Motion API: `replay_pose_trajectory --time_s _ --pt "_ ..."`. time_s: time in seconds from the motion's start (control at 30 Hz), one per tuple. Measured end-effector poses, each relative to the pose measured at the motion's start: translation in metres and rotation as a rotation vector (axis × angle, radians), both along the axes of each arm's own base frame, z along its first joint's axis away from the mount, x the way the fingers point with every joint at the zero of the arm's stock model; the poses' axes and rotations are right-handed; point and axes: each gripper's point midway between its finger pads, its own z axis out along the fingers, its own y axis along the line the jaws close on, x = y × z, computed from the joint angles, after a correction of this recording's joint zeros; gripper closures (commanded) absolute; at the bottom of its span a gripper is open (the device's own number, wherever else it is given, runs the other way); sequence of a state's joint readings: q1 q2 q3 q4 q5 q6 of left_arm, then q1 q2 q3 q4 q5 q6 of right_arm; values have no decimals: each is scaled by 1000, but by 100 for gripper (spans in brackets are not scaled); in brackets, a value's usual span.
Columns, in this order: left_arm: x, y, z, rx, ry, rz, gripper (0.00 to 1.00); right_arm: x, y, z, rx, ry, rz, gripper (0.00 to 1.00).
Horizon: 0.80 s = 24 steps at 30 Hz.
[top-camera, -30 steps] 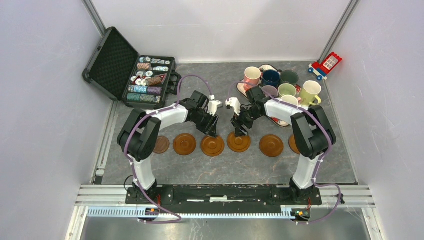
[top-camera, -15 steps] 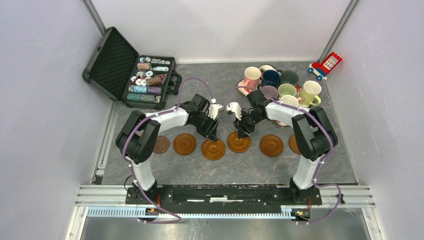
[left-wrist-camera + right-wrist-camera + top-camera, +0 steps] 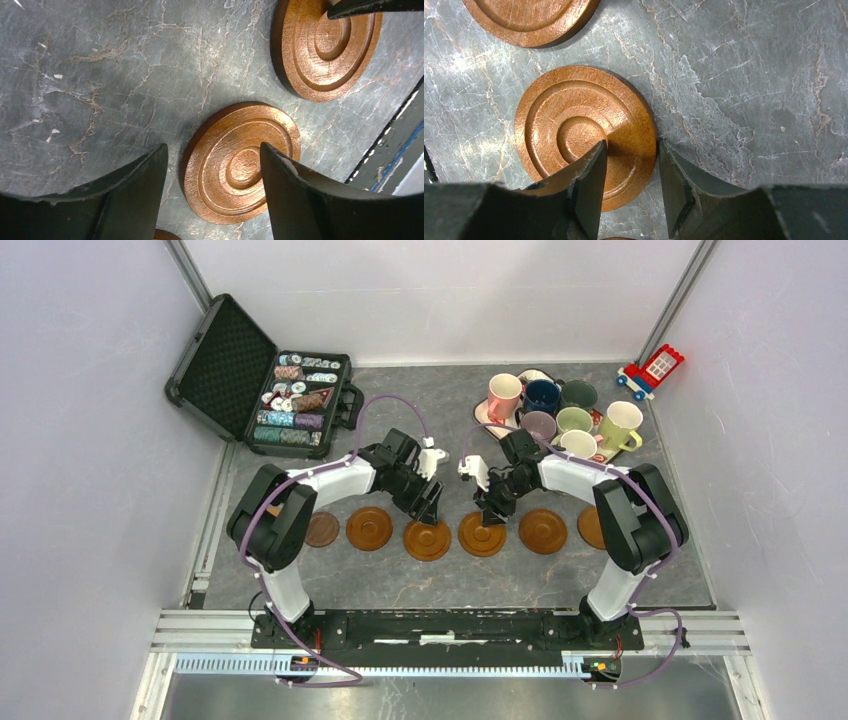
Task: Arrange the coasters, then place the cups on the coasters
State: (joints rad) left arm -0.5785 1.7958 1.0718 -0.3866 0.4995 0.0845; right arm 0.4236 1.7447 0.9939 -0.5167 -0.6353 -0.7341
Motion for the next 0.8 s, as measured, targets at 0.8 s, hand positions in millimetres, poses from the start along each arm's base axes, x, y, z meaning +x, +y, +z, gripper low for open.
replay_pose_trajectory --time_s 0.8 --pt "-12 4 11 127 -374 -303 15 -7 0 5 -4 45 -42 23"
